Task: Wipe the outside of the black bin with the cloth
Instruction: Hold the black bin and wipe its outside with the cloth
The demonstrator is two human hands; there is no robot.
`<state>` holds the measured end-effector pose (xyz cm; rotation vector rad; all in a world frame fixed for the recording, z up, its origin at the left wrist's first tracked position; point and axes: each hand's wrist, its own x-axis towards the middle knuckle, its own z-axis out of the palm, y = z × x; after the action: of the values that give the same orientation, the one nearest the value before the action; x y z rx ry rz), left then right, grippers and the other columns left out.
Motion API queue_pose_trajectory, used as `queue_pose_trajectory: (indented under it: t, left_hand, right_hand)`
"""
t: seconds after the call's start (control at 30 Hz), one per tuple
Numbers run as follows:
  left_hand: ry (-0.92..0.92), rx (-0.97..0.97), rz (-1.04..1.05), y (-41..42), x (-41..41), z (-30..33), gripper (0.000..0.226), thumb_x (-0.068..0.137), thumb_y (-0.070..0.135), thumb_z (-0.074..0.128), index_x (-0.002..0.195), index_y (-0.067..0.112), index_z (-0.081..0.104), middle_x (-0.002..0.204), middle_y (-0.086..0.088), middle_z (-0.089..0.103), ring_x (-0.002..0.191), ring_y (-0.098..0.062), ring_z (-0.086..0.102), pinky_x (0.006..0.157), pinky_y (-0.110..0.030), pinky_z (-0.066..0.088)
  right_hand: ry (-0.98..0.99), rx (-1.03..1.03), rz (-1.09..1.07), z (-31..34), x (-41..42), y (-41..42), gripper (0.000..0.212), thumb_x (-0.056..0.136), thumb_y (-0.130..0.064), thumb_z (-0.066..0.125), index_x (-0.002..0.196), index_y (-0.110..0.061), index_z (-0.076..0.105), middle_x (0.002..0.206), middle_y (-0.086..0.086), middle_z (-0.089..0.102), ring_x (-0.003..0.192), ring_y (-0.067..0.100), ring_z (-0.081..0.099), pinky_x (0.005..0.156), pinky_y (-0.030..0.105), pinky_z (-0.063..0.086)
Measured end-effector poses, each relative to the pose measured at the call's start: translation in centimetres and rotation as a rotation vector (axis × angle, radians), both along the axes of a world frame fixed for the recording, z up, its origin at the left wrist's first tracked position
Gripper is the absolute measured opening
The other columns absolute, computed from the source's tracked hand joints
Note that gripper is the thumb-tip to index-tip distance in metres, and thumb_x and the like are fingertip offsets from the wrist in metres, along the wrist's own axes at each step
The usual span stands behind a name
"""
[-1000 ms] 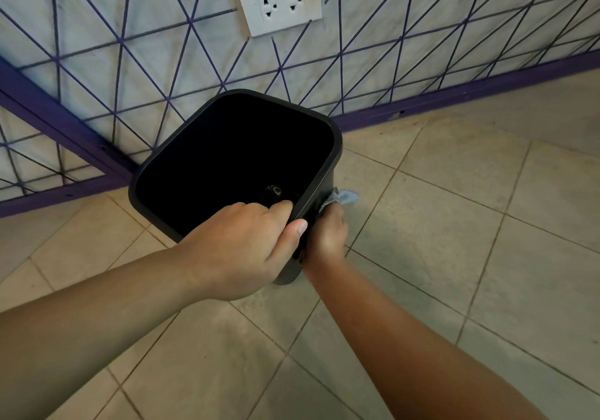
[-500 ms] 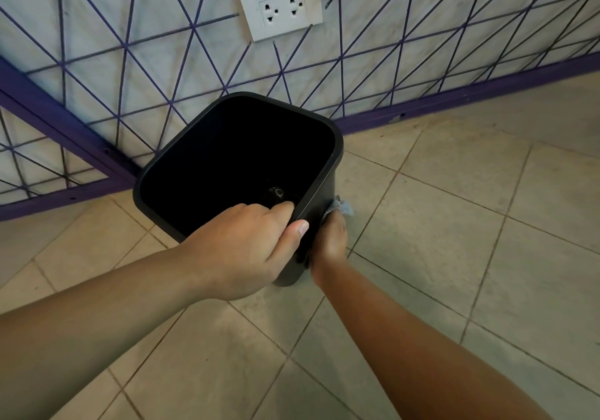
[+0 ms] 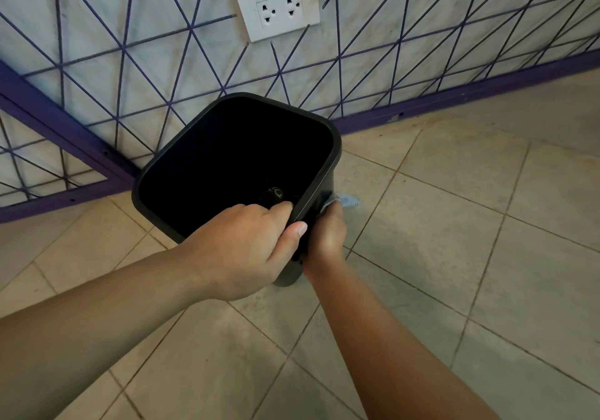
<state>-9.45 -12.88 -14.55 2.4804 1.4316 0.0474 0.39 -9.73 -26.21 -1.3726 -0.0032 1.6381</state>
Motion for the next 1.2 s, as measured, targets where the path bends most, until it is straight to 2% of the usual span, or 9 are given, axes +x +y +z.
queue_pose_trajectory:
  t: [0.13,0.27,0.4,0.6,0.73,0.83,0.9,1.07,1.2]
  left_hand:
    - [-0.009,0.006,0.0,-0.1,0.0,-0.1,0.035,0.097,0.052,0.021,0.074,0.033,0.038,0.048,0.006,0.044,0.046,-0.011,0.051,0.043,-0.021,0.034]
    - [-0.047,-0.027,0.001,0.0,-0.2,-0.1,0.034,0.097,0.051,0.023,0.072,0.034,0.037,0.048,0.008,0.042,0.053,-0.007,0.054,0.048,-0.018,0.038]
    - [-0.062,-0.008,0.014,-0.2,-0.2,-0.1,0.042,0.096,0.056,0.017,0.078,0.029,0.044,0.046,0.006,0.041,0.064,-0.002,0.057,0.056,-0.018,0.043]
    - [-0.091,-0.039,-0.012,0.0,-0.2,0.1,0.038,0.098,0.053,0.019,0.073,0.033,0.039,0.052,0.004,0.046,0.055,-0.011,0.054,0.046,-0.021,0.033]
    - [-0.079,-0.016,-0.011,-0.1,-0.2,0.2,0.038,0.098,0.053,0.018,0.071,0.034,0.036,0.049,0.005,0.041,0.056,-0.008,0.053,0.045,-0.021,0.029]
    - [-0.083,-0.019,-0.005,-0.2,-0.2,0.2,0.038,0.098,0.053,0.017,0.071,0.035,0.036,0.047,0.007,0.039,0.061,-0.002,0.055,0.052,-0.018,0.039]
    - [-0.053,-0.008,-0.004,-0.2,-0.1,0.2,0.041,0.097,0.054,0.015,0.075,0.032,0.04,0.048,0.007,0.041,0.057,-0.008,0.056,0.05,-0.019,0.039]
    - [0.002,0.019,-0.004,-0.2,0.2,0.3,0.041,0.096,0.054,0.013,0.075,0.031,0.04,0.049,0.009,0.042,0.045,-0.007,0.05,0.042,-0.019,0.028]
    - [-0.012,-0.014,-0.002,-0.1,0.3,0.4,0.036,0.096,0.054,0.014,0.073,0.036,0.036,0.053,0.01,0.046,0.049,-0.004,0.051,0.045,-0.018,0.032]
  right_hand:
    - [0.016,-0.013,0.001,0.2,-0.2,0.1,0.067,0.109,-0.054,0.034,0.166,-0.02,0.045,0.174,0.016,0.04,0.155,0.044,0.047,0.13,0.064,0.037]
    - [-0.016,0.074,0.001,0.9,-1.0,-0.7,0.054,0.091,-0.059,0.035,0.136,-0.033,0.049,0.167,0.012,0.043,0.164,0.041,0.038,0.133,0.066,0.032]
    - [0.01,-0.023,-0.011,-0.2,0.4,0.6,0.066,0.112,-0.053,0.034,0.169,-0.02,0.042,0.176,0.014,0.037,0.158,0.041,0.044,0.133,0.062,0.034]
    - [-0.044,0.077,-0.004,1.3,-0.7,-1.0,0.092,0.086,-0.064,0.032,0.166,-0.021,0.045,0.173,0.014,0.044,0.161,0.035,0.043,0.132,0.062,0.035]
    - [0.014,-0.034,-0.052,-0.7,0.5,0.4,0.065,0.112,-0.05,0.032,0.164,-0.014,0.049,0.166,0.019,0.052,0.154,0.039,0.05,0.131,0.058,0.039]
    - [0.026,-0.022,-0.001,-0.9,0.2,0.4,0.062,0.112,-0.05,0.034,0.162,-0.017,0.052,0.159,0.018,0.059,0.146,0.04,0.058,0.126,0.06,0.045]
    - [0.041,0.03,0.004,-0.7,-0.2,-0.1,0.063,0.111,-0.05,0.035,0.162,-0.017,0.052,0.158,0.019,0.06,0.144,0.039,0.06,0.125,0.061,0.046]
    - [0.031,-0.049,-0.016,-0.9,0.3,0.4,0.066,0.113,-0.054,0.032,0.167,-0.02,0.045,0.171,0.017,0.045,0.155,0.041,0.048,0.131,0.06,0.037]
    - [-0.055,0.062,0.031,0.3,-1.0,-0.7,0.092,0.087,-0.064,0.032,0.168,-0.022,0.041,0.176,0.013,0.041,0.166,0.035,0.035,0.134,0.063,0.03]
